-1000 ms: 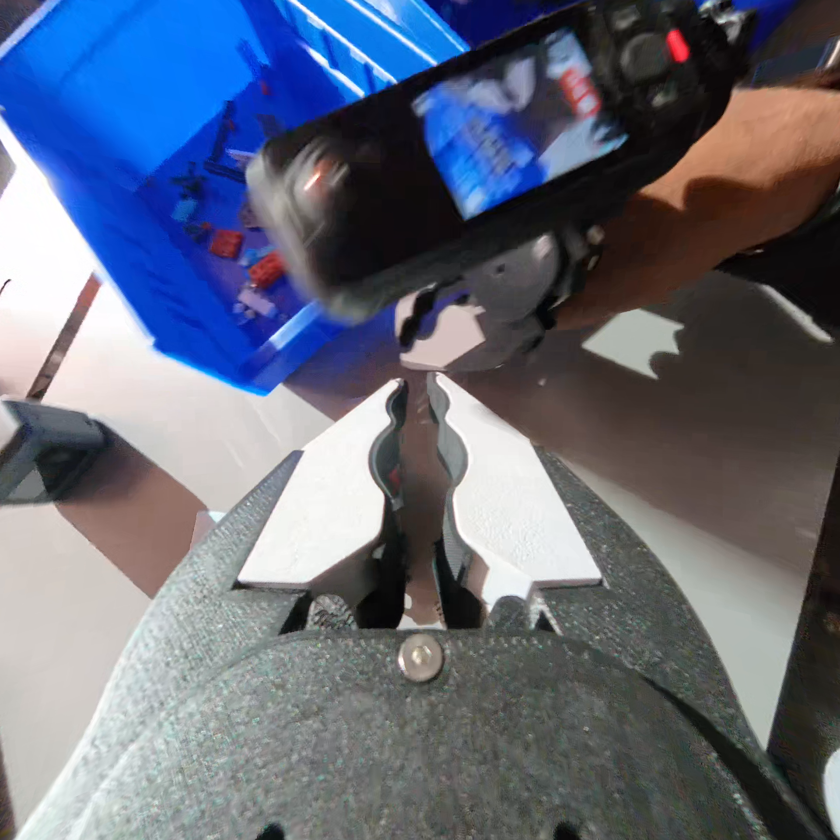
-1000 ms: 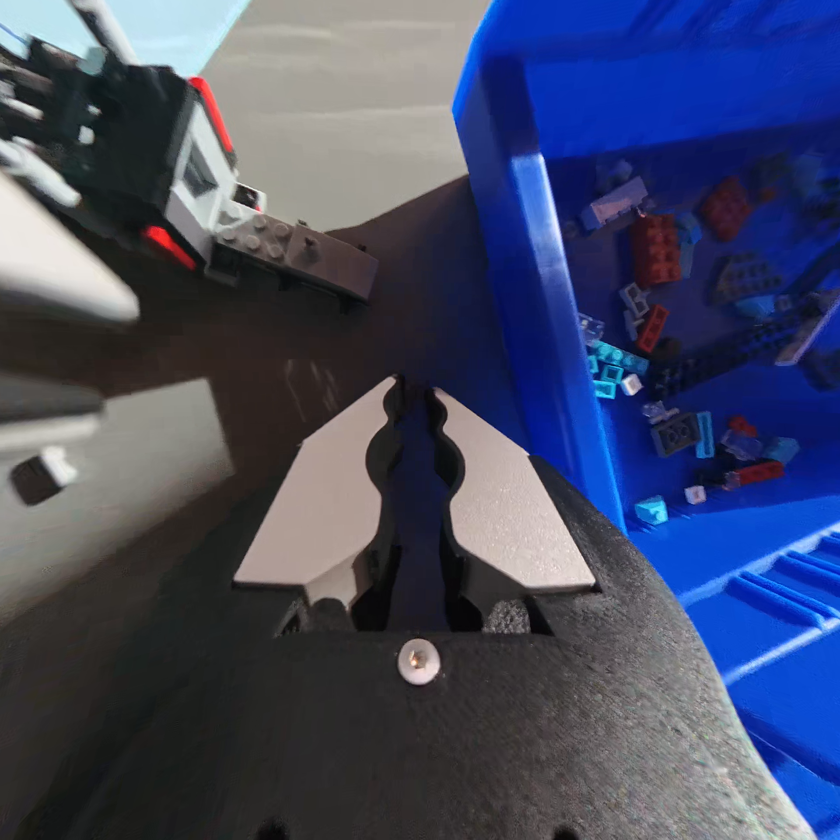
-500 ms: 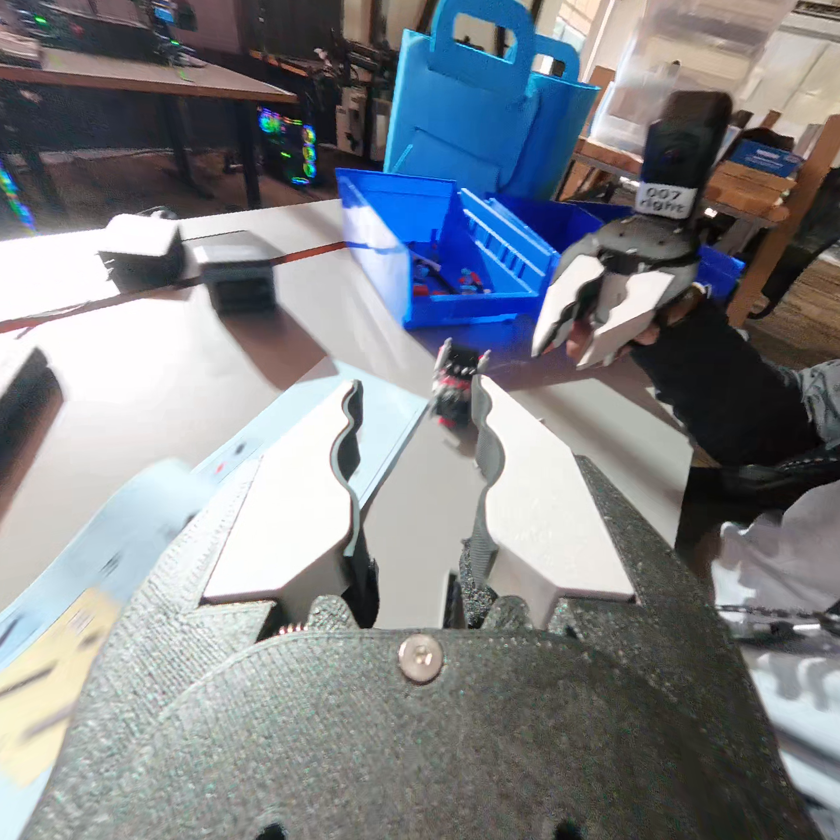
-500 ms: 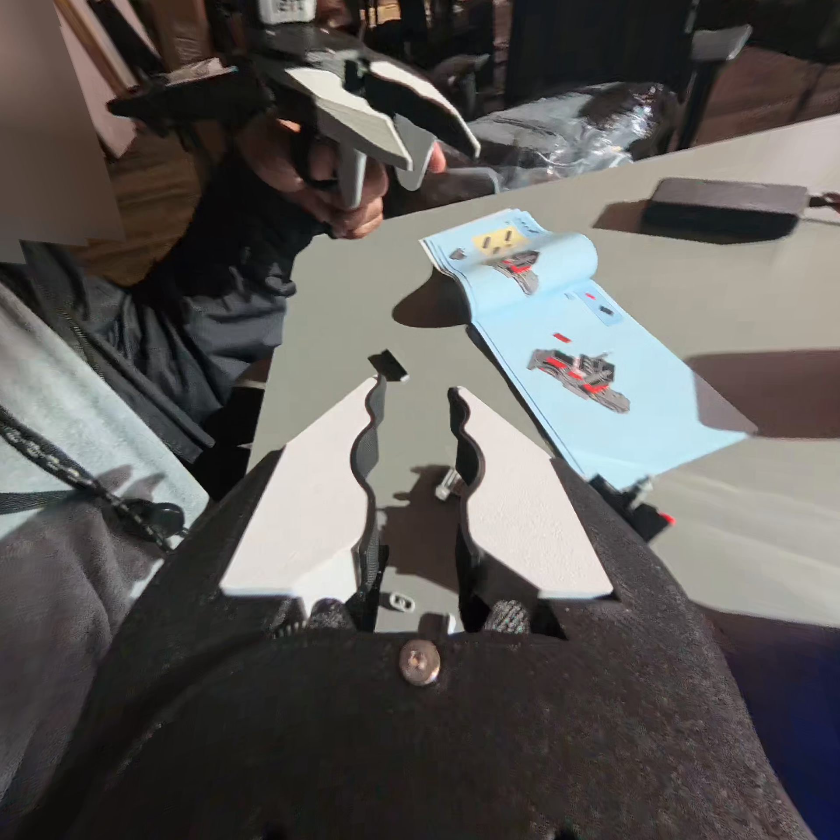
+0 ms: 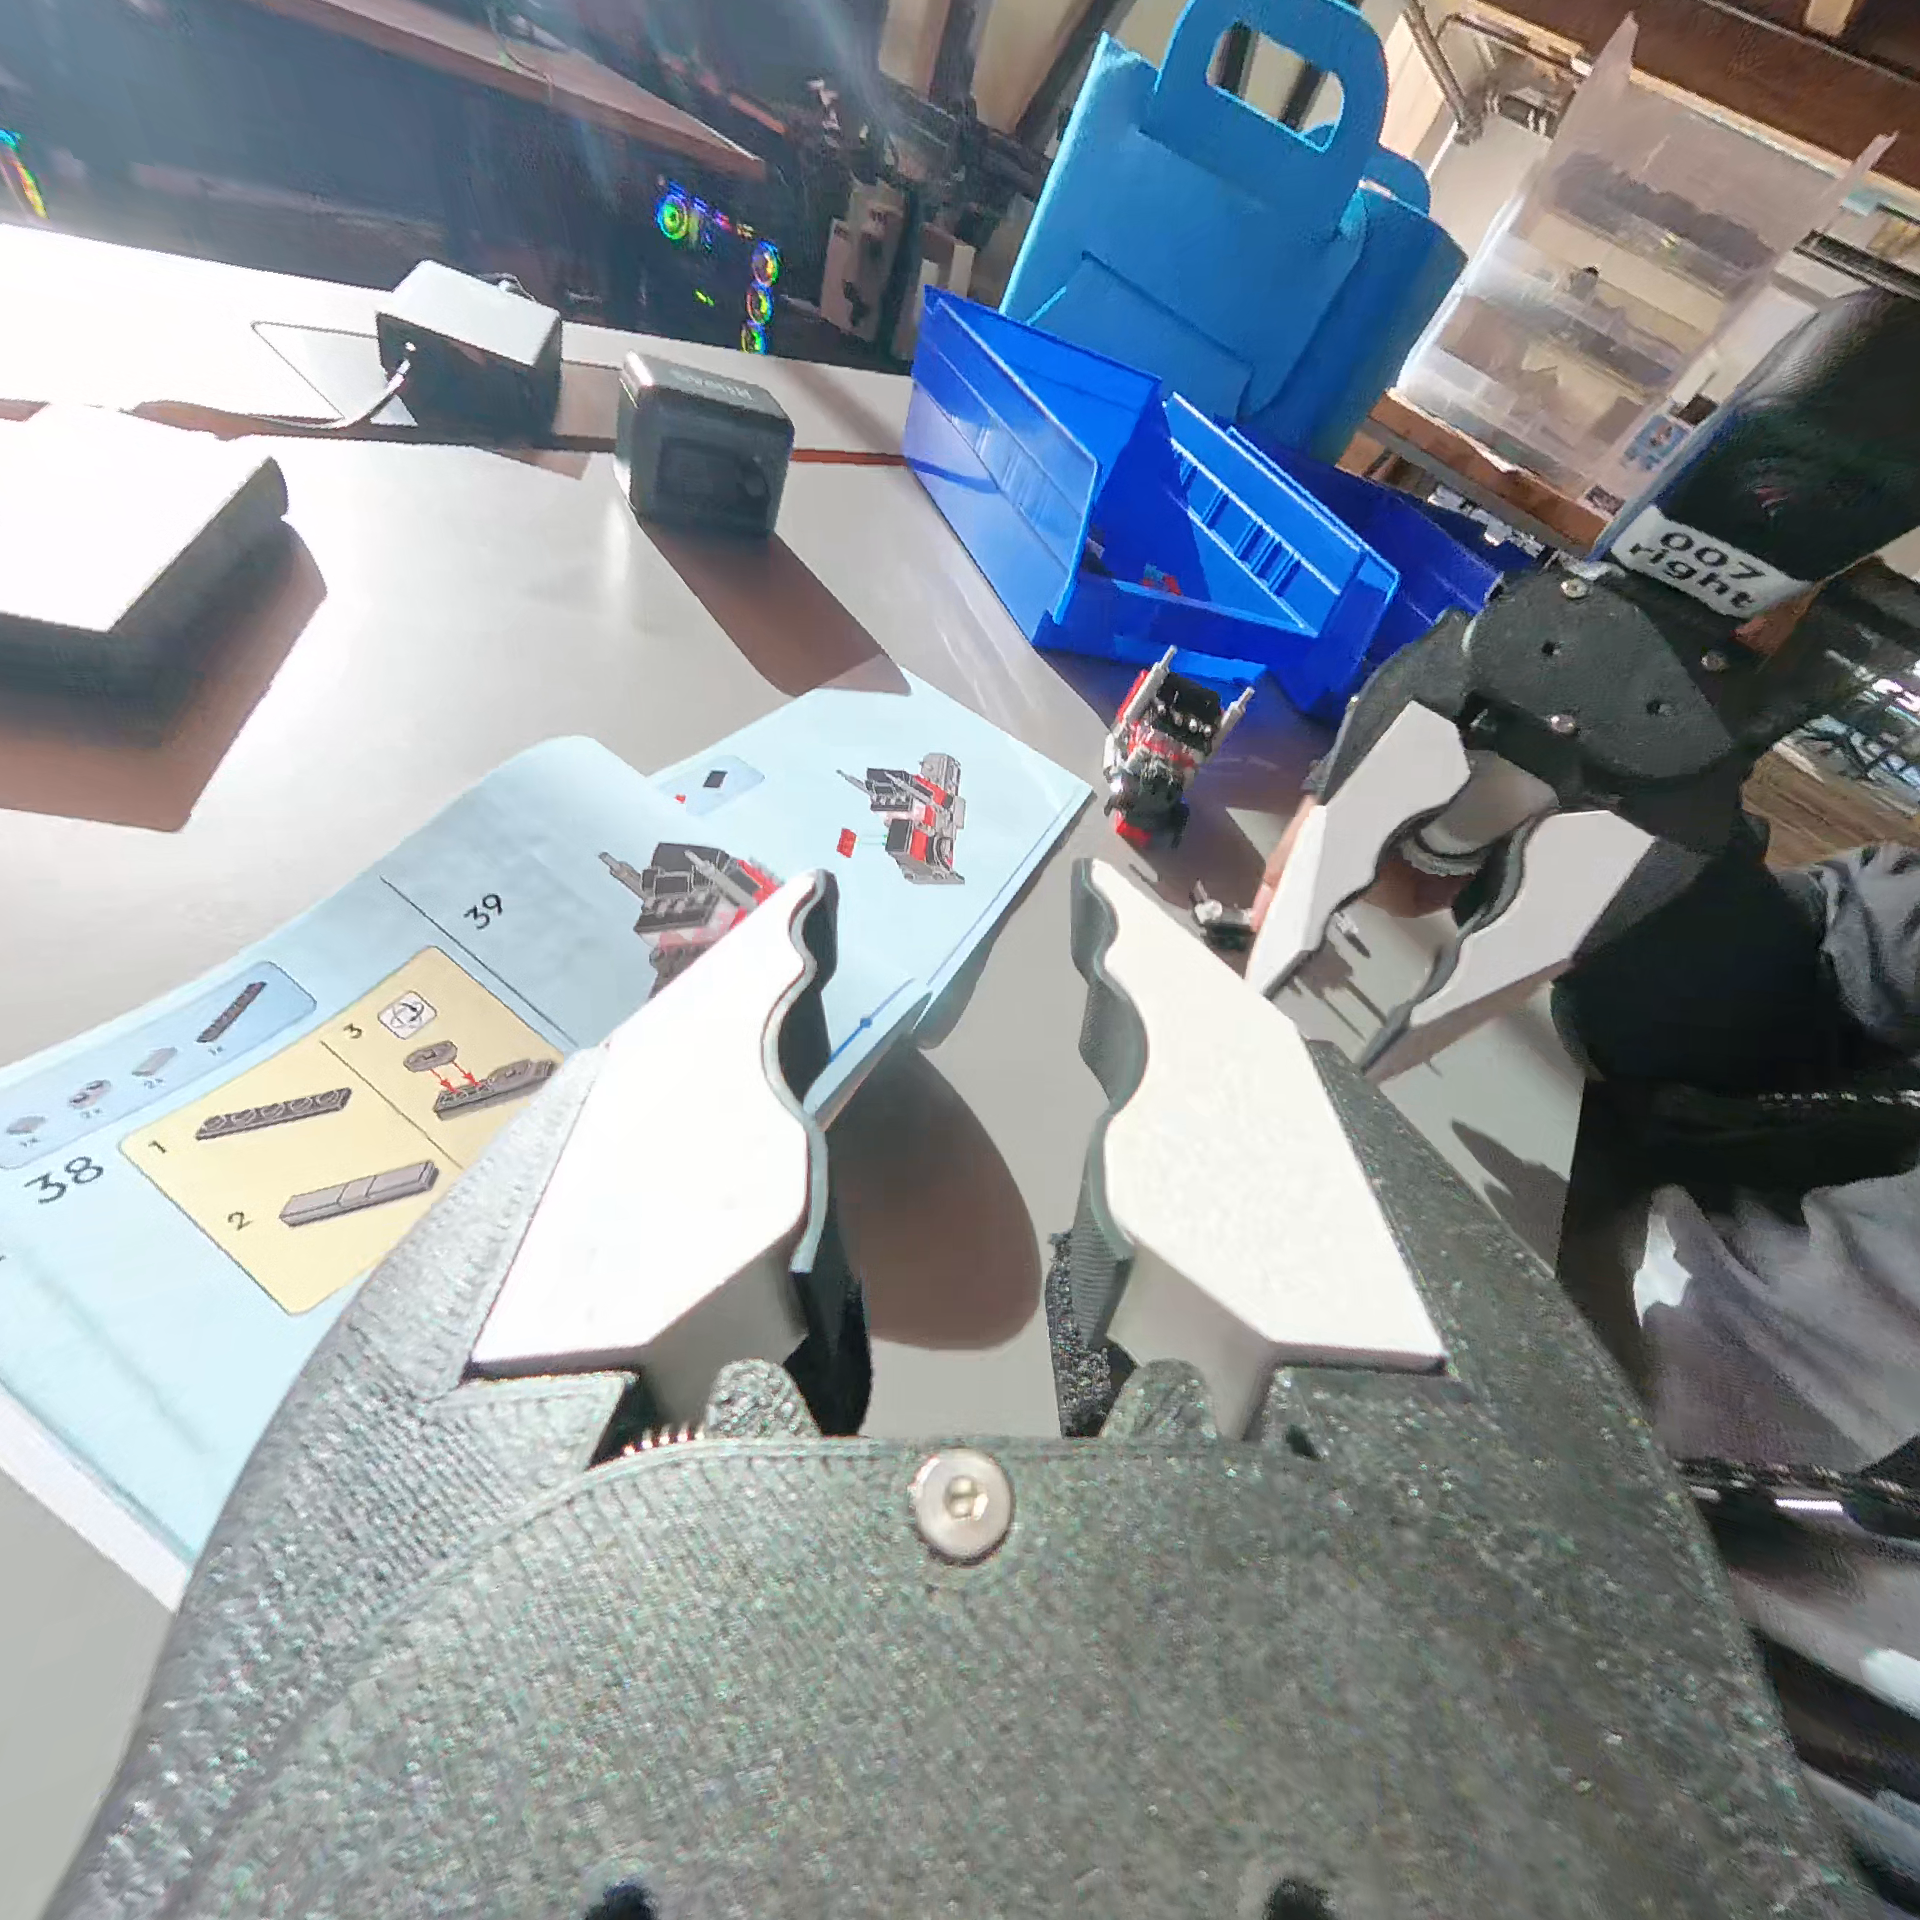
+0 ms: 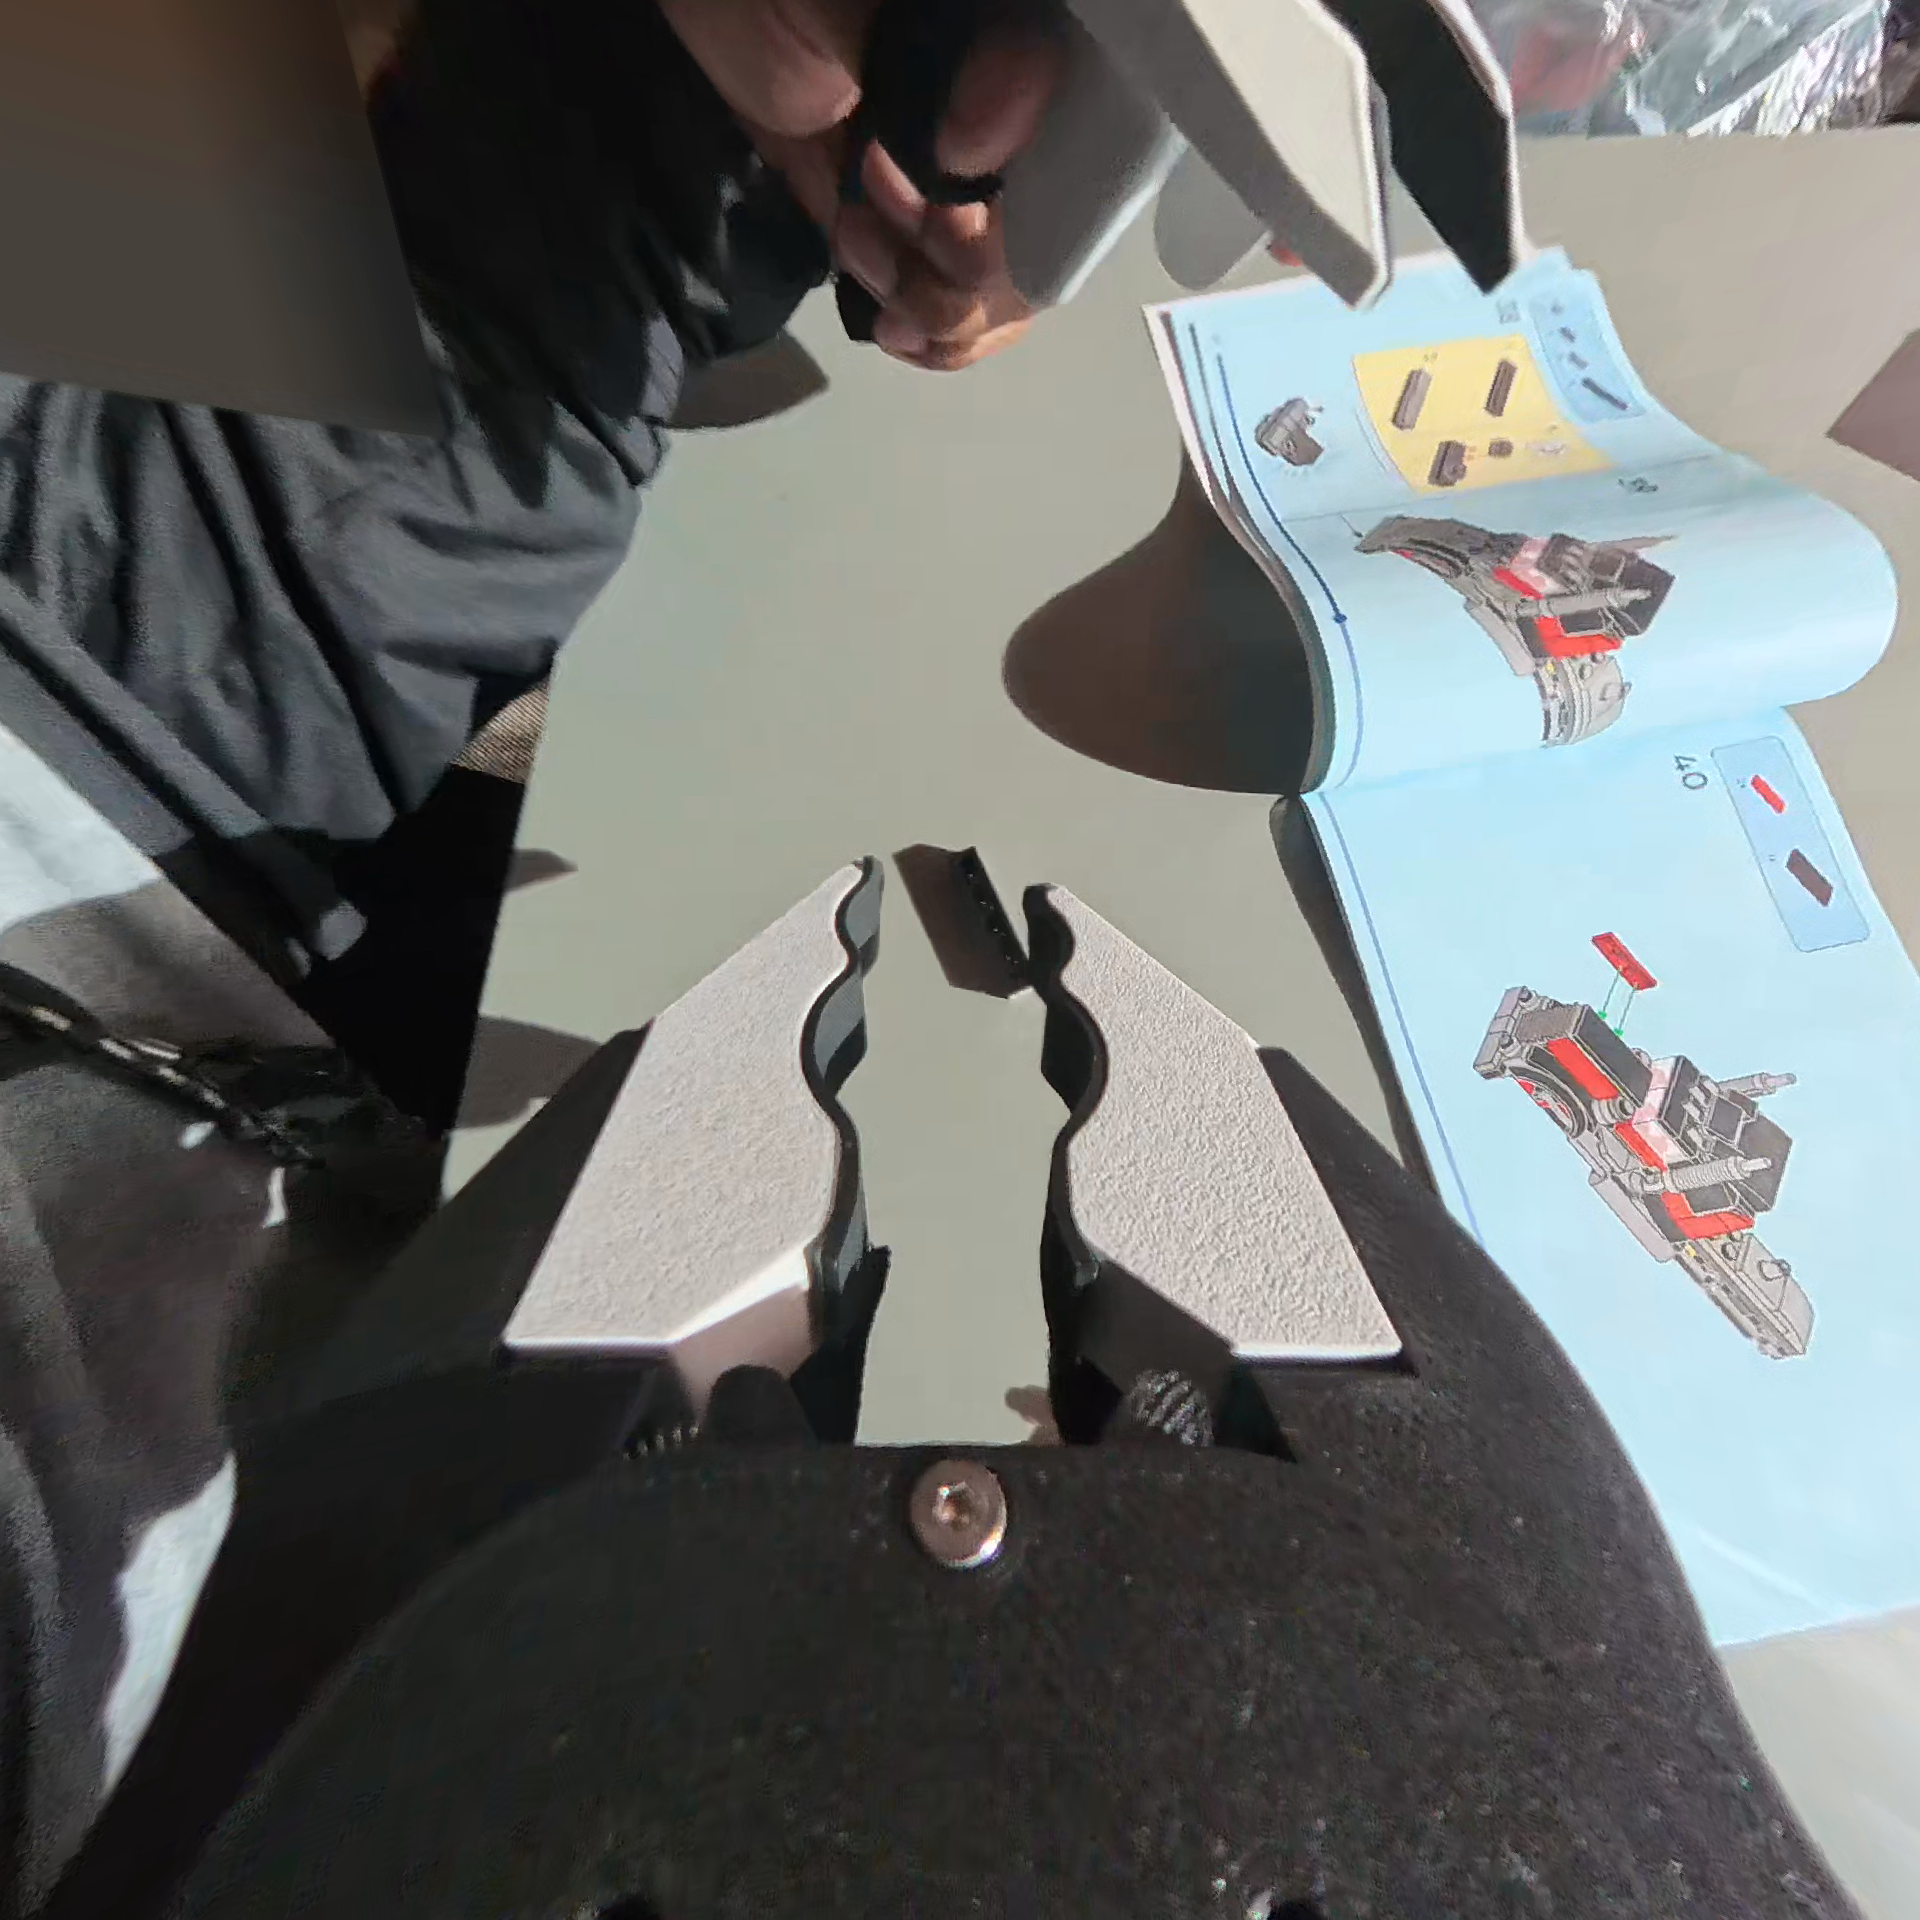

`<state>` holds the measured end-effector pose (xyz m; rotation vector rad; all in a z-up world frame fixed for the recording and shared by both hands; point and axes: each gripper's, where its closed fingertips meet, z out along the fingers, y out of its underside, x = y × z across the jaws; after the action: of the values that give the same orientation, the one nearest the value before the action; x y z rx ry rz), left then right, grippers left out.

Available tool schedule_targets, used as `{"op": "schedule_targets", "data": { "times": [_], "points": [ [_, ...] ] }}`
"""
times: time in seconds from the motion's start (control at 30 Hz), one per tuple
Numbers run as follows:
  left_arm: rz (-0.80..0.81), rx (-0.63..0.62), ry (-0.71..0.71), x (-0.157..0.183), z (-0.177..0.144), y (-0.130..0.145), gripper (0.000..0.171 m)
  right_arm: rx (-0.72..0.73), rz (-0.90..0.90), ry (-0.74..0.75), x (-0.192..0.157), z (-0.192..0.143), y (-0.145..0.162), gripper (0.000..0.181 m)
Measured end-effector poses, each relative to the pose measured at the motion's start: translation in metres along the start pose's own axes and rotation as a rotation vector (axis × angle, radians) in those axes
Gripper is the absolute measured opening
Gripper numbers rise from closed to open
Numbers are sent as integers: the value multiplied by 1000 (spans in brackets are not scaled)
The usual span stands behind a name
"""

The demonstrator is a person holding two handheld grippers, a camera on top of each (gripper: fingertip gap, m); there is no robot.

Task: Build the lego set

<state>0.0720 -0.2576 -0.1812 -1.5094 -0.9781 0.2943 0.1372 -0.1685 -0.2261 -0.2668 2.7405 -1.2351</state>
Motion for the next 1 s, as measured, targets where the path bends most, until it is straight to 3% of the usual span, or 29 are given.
{"op": "schedule_targets", "data": {
  "times": [0.17,0.33,0.63,1.0],
  "points": [
    [-66,-19,-14,-13,-20,15,41,-108,-8,63,9,21,16,31],
    [-29,-67,-18,-10,-32,29,37,-163,-5,79,11,34,27,40],
    [-29,-139,33,-8,-21,46,32,-199,-2,106,15,39,37,40],
    [-25,-141,68,-5,-16,46,28,-188,-70,129,13,38,38,33]
  ]
}}
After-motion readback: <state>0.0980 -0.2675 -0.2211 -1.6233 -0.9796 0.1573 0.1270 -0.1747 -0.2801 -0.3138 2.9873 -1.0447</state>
